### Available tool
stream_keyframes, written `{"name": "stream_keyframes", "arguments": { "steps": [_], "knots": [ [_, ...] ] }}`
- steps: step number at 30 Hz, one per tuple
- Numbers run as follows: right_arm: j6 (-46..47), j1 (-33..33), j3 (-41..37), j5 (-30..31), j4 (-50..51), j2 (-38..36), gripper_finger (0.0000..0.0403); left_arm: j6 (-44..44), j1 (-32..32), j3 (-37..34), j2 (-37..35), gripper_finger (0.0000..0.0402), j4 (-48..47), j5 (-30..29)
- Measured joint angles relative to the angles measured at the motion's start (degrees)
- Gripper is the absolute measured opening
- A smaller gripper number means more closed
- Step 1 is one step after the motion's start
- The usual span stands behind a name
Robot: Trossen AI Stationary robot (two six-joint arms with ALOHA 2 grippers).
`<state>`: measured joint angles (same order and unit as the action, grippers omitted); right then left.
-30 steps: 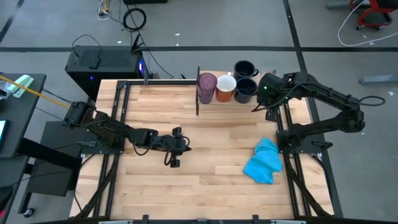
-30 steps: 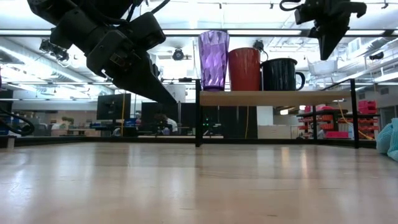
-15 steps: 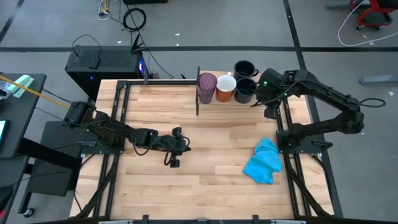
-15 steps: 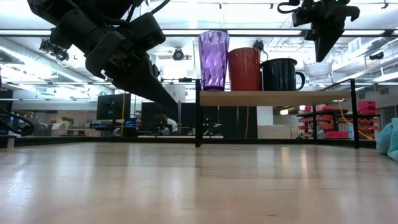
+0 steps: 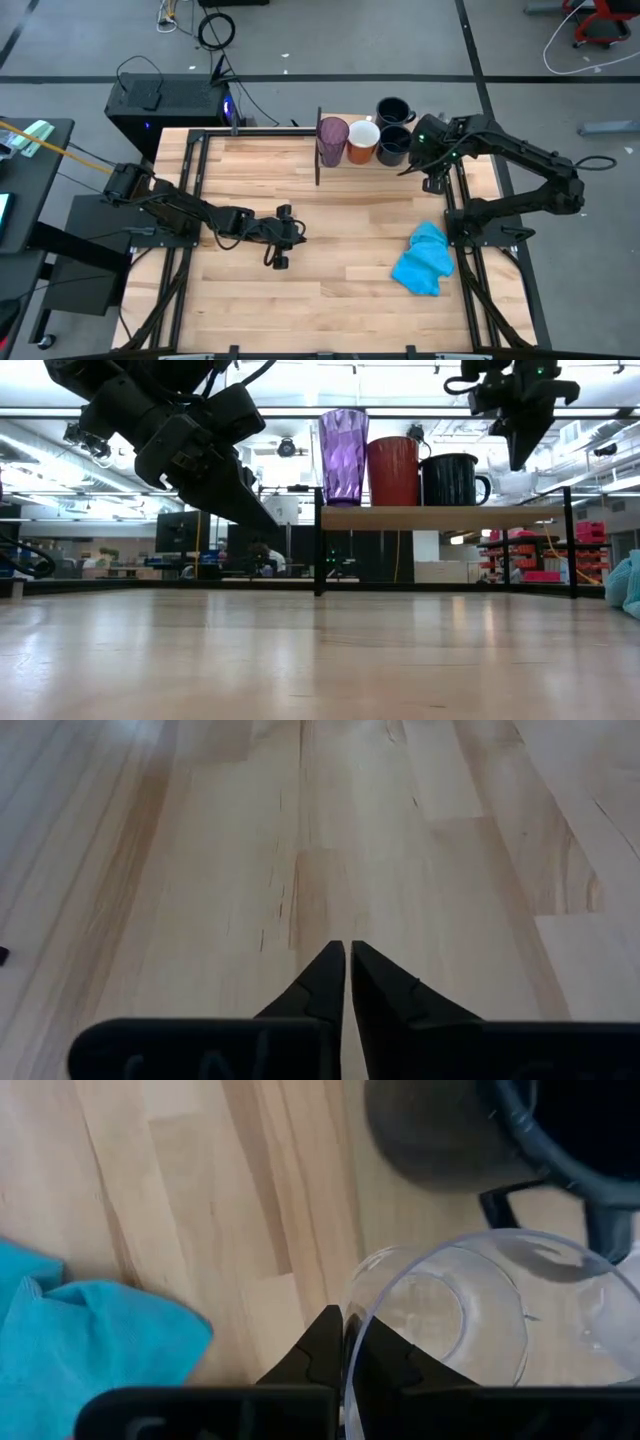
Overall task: Stack small to large cups/mugs on shelf
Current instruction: Put the transparent mug on the shelf
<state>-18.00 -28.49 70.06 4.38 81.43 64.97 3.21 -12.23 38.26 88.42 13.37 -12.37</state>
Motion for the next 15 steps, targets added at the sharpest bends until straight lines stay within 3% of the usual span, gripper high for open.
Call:
{"name": "stream_keyframes", "arguments": {
  "steps": [8,15],
  "knots": [
    [-1.0,-3.0,0.0,0.1,-1.2,-0.8,0.0021,0.1,0.0,0.0,0.0,0.0021,-0.1,0.0],
    [-4.5,-4.5,-1.6,0.1,-1.5,-0.8,0.0056,0.1,0.0,0.0,0.0,0.0029,-0.5,0.0]
  ]
}}
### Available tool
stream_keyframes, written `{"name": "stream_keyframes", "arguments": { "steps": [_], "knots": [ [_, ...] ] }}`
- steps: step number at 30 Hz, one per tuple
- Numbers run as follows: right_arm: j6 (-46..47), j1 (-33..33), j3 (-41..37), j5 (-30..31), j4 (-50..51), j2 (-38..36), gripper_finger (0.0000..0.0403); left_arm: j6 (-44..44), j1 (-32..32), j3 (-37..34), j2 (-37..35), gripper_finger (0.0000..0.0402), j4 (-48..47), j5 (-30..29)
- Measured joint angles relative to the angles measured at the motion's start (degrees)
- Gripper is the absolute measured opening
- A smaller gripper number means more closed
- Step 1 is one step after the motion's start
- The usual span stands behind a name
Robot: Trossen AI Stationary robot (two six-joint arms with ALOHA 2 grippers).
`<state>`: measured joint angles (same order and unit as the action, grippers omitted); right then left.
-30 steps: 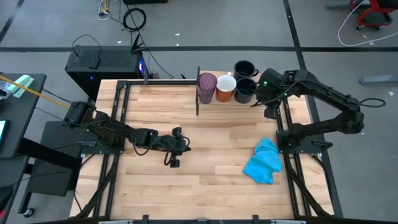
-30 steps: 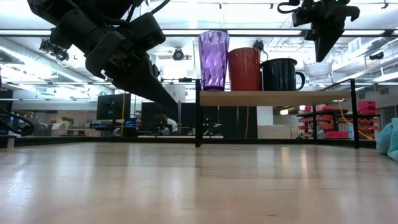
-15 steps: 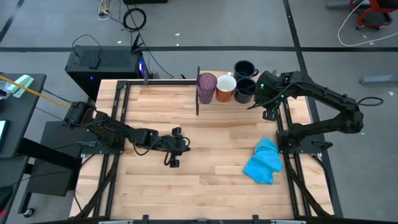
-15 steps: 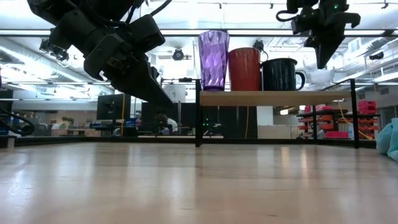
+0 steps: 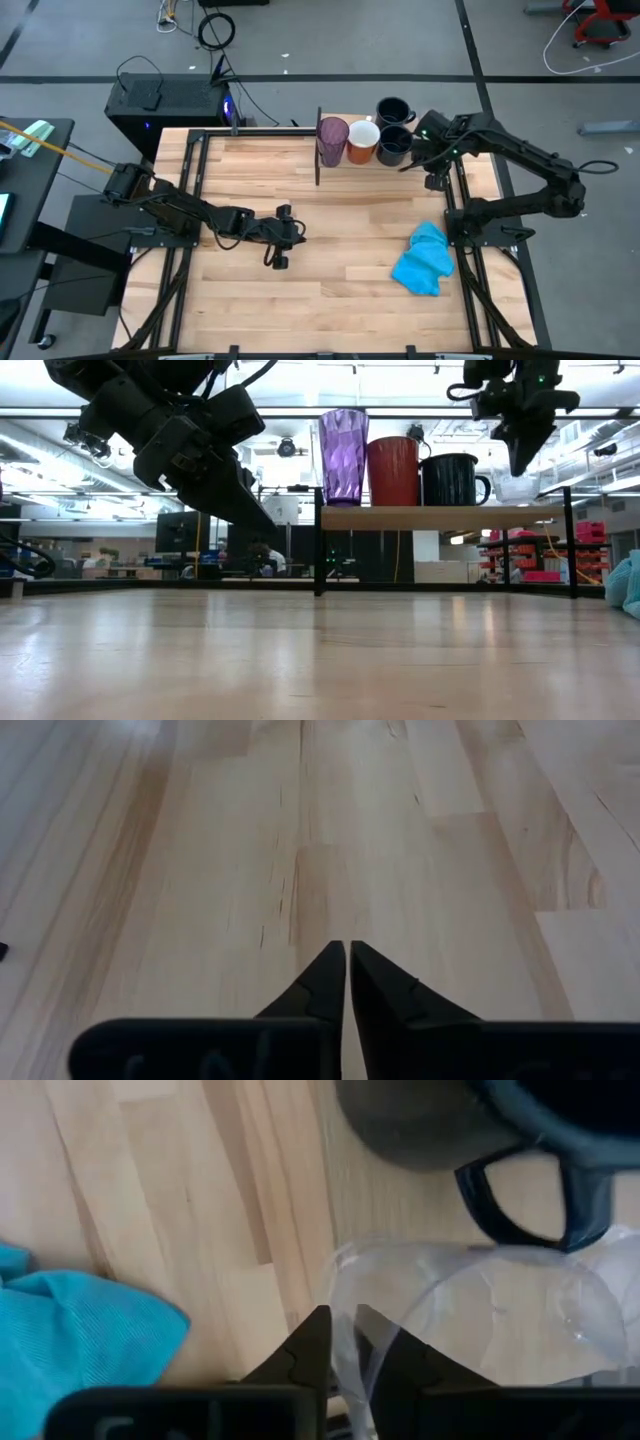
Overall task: Stack small to large cups/mugs on shelf
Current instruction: Put the transparent mug on the shelf
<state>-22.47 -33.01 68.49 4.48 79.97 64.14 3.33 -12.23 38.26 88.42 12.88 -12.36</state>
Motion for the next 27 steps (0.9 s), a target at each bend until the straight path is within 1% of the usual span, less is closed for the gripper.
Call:
{"name": "stream_keyframes", "arguments": {
  "steps": [8,12,17,24,27],
  "knots": [
    [-1.7,-1.1,-1.6,3.6,0.1,0.0,0.0106,0.0,0.0,0.0,0.0,0.0027,-0.9,0.0],
    [-1.9,-1.1,-1.6,4.1,0.2,0.0,0.0128,0.0,0.0,0.0,0.0,0.0021,-0.9,0.0],
    [-5.0,-1.1,-1.6,5.9,0.1,0.0,0.0159,-0.1,0.0,0.0,0.0,0.0019,-0.9,0.0],
    [-6.4,-1.1,-1.5,10.7,-0.2,0.0,0.0198,-0.1,0.0,0.0,0.0,0.0026,-1.0,0.0],
    [-6.1,-1.1,-0.9,10.9,-0.2,0.0,0.0208,-0.1,0.0,0.0,0.0,0.0029,-1.3,0.0]
  ]
}}
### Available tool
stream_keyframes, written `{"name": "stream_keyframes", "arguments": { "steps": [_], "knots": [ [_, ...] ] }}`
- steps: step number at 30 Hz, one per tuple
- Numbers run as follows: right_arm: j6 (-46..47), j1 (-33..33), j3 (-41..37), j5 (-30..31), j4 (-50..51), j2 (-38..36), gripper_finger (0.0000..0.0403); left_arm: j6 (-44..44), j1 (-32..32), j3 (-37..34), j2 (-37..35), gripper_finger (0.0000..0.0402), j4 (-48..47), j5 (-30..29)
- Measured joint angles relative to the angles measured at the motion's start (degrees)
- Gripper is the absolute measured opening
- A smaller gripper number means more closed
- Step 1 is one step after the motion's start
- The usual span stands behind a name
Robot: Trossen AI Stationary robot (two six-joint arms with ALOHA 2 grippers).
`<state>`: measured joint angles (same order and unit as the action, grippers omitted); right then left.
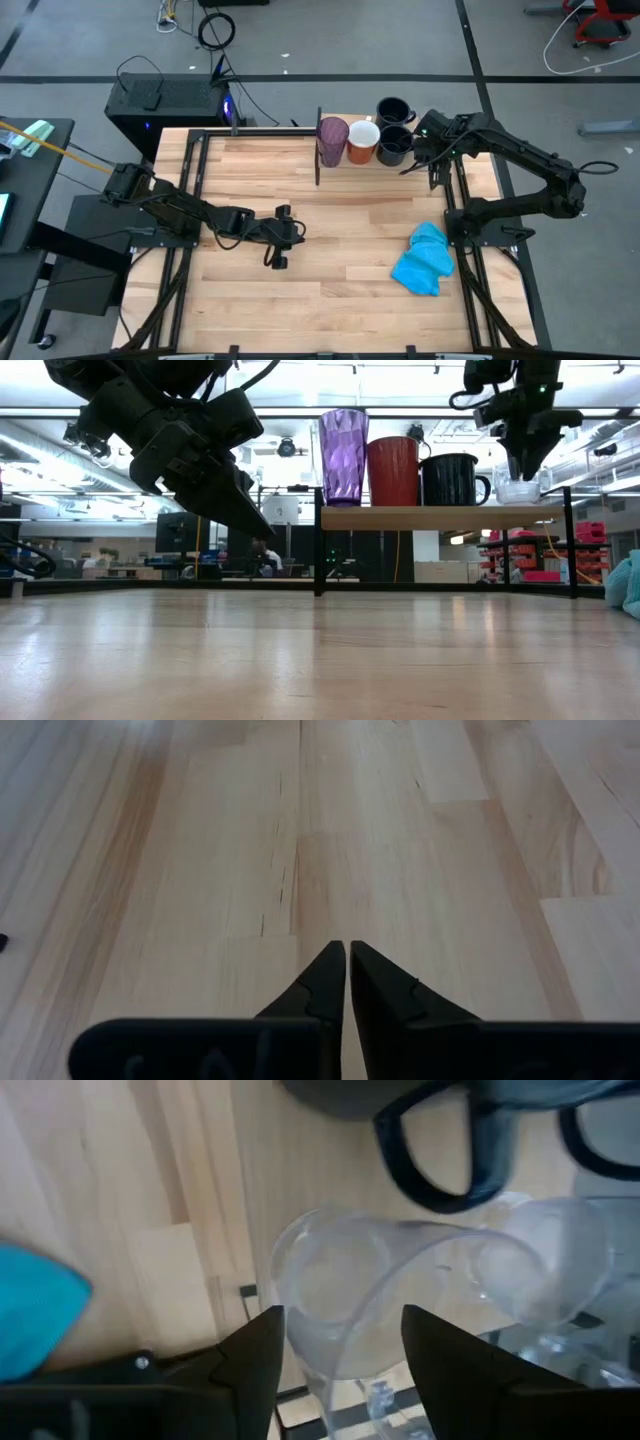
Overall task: Stack small to large cups/mugs on shelf
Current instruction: Put the transparent mug on the shelf, then return to Home Position
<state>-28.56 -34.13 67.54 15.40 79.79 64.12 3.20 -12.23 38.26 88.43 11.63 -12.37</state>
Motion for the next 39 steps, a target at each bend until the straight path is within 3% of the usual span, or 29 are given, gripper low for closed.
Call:
{"name": "stream_keyframes", "arguments": {
  "steps": [13,28,36,39],
  "knots": [
    [2.9,0.9,7.0,-0.4,1.6,0.0,0.0245,-2.1,0.2,0.0,0.0,0.002,-1.8,0.0],
    [10.9,1.6,11.9,-0.5,7.5,-0.8,0.0238,-2.4,0.2,0.0,0.0,0.0023,-2.7,0.0],
    [16.7,6.0,11.9,-2.7,6.6,-2.7,0.0233,-3.7,0.2,0.0,-1.6,0.002,-3.8,0.0],
    [18.1,7.8,11.9,-6.3,3.3,-4.6,0.023,-3.8,0.2,0.1,-3.9,0.0024,-3.4,0.0]
  ]
}}
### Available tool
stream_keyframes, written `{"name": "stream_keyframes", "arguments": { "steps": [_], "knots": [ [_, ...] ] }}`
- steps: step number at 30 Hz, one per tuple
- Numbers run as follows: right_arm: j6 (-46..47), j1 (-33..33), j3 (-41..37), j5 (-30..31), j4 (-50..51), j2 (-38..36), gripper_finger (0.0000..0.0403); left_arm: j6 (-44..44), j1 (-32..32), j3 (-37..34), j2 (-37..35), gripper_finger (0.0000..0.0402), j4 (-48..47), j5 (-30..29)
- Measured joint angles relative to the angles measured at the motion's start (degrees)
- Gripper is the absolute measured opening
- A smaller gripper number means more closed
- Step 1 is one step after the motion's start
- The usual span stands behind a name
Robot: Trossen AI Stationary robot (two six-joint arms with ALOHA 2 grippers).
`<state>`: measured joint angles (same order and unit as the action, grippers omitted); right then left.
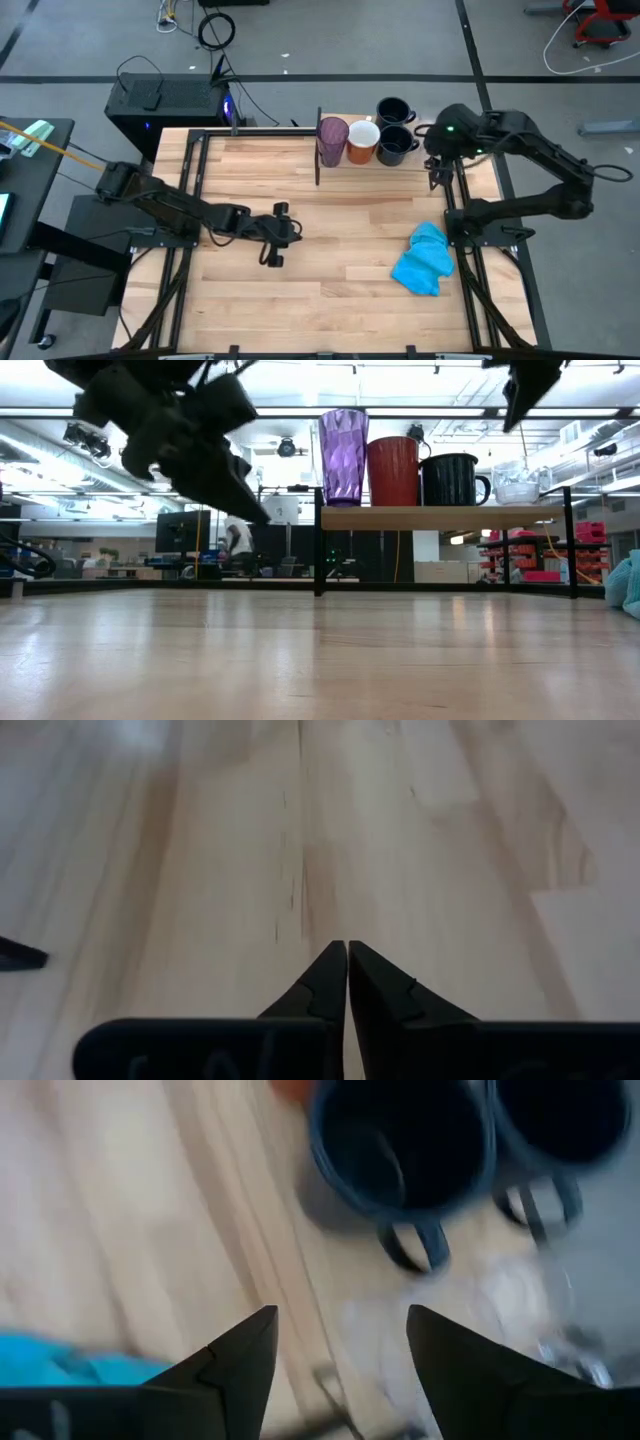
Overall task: Stack small to large cups/mugs on shelf
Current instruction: Return to Home Position
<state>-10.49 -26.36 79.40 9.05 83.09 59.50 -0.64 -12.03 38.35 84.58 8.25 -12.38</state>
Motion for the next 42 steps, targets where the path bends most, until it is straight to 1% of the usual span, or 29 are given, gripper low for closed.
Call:
{"name": "stream_keyframes", "arguments": {
  "steps": [5,7,9,12,15,21,28,32,34,37,42],
  "knots": [
    [0.8,1.6,0.0,-7.2,-10.2,-5.6,0.0224,0.2,0.1,0.0,-5.6,0.0019,-1.4,0.0],
    [2.1,1.9,0.0,-10.3,-13.0,-8.0,0.0221,0.7,0.1,0.0,-7.8,0.0015,-1.9,0.0],
    [4.6,2.4,-0.4,-12.2,-15.6,-10.1,0.0217,1.4,0.1,0.0,-9.8,0.0013,-2.9,0.0],
    [8.1,3.5,-3.6,-13.6,-20.1,-13.5,0.0212,1.5,0.1,0.0,-12.2,0.0013,-3.1,0.0],
    [10.2,5.2,-9.2,-15.0,-26.4,-17.5,0.0207,1.5,0.1,0.0,-13.6,0.0015,-2.8,0.0],
    [12.8,8.7,-20.6,-15.4,-37.2,-24.7,0.0196,3.0,0.1,0.0,-15.6,0.0007,-2.4,0.0],
    [13.1,12.6,-34.3,-15.4,-51.6,-32.2,0.0182,4.7,0.1,-0.1,-18.7,0.0019,-2.4,-0.1],
    [12.7,14.6,-40.0,-15.4,-57.0,-35.6,0.0174,4.9,0.1,-0.1,-19.1,0.0014,-2.3,-1.5],
    [12.0,15.7,-42.7,-15.4,-58.5,-37.4,0.0172,5.2,0.1,-1.0,-19.1,0.0008,-0.7,-2.0],
    [11.5,17.3,-46.6,-15.6,-60.1,-40.7,0.017,6.3,0.1,-4.4,-19.1,0.0006,3.4,-2.6],
    [11.1,19.2,-53.1,-15.6,-65.2,-48.1,0.0168,6.5,0.5,-8.9,-22.1,0.0016,7.1,-6.9]
  ]
}}
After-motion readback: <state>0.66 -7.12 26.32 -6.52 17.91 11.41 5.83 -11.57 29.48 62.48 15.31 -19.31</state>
